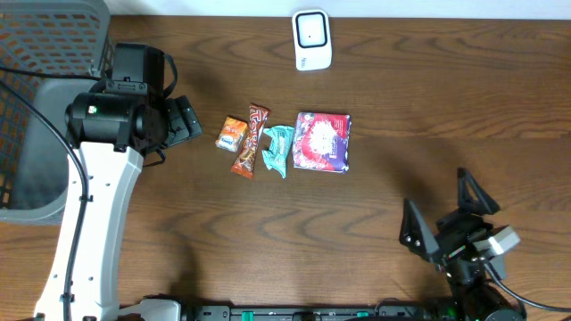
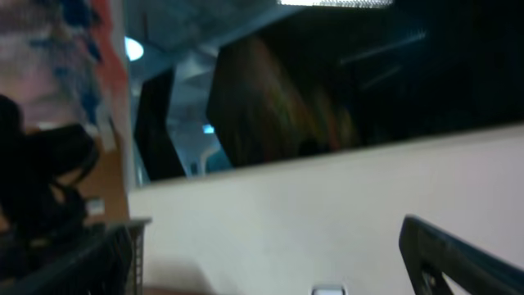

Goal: Scan the item barcode
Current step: 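Move the right gripper from rest toward the pink-purple bag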

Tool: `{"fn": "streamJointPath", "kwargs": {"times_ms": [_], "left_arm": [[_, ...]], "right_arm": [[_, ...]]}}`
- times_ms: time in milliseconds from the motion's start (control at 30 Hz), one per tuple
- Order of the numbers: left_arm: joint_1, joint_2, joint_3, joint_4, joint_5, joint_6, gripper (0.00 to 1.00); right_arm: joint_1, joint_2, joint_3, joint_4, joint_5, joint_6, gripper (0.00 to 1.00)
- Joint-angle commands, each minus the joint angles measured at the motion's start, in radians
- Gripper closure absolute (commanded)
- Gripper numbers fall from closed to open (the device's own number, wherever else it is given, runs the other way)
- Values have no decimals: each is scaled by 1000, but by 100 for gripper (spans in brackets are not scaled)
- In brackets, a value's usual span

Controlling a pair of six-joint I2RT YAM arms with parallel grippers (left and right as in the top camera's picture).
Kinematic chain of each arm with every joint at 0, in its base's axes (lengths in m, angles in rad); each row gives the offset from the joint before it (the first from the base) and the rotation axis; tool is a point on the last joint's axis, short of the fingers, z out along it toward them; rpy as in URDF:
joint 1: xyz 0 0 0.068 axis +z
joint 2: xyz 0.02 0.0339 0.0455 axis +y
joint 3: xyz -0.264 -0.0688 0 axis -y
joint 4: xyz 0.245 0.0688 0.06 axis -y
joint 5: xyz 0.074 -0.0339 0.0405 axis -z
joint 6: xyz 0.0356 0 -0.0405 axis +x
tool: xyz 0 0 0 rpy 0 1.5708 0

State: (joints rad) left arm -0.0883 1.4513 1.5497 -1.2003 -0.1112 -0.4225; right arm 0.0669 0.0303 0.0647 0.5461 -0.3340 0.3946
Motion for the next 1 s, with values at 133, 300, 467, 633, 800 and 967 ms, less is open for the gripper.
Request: {"fn": "streamJointPath", "kwargs": {"times_ms": [133,300,467,633,800,967], "left_arm": [[0,3,3,-3,-5,-10,2],[0,3,3,-3,-5,-10,2],[0,3,3,-3,-5,-10,2],[0,3,3,-3,-5,-10,2],[0,3,3,-3,-5,-10,2],[0,3,3,-3,-5,-10,2]], "right_arm": [[0,327,345,-359,-5,-139,1],[1,718,682,-721,-66,-224,1],[36,1067,1007,-1088,-126,-309,1],[77,1346,1177,-1202,-409,-270,1],[78,1489,1178,-1197,-510,-197,1],[77,1600,1178,-1189,-405,-129,1]]}}
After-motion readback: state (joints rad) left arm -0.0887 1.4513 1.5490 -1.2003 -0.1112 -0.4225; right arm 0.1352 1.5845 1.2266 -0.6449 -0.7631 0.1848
